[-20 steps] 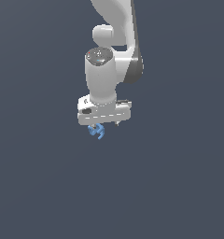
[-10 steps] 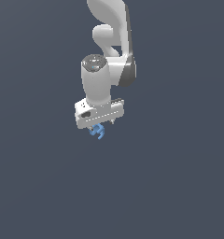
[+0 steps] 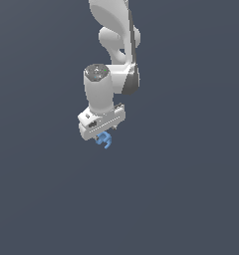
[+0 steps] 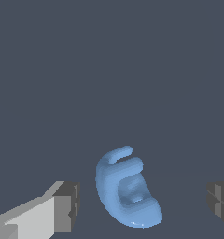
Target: Pick up the object and move it to a goal position.
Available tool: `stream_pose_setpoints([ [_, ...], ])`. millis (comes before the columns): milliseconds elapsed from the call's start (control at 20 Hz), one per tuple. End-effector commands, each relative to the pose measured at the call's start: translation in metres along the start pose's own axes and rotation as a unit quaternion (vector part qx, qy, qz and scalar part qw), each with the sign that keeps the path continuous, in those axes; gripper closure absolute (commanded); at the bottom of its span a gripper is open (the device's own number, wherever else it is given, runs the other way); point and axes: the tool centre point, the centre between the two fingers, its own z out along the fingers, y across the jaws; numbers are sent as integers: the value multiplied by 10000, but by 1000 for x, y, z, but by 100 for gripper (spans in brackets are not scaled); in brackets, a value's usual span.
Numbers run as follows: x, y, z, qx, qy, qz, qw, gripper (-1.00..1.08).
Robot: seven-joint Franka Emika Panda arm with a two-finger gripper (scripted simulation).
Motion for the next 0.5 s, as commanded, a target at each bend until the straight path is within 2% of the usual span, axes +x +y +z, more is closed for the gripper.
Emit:
stream_pose_setpoints([
  [0,-7,0,6,6,-13,-310,9995,-92],
  [450,-28,-2,22,37,-45,-1259,9920,-92],
])
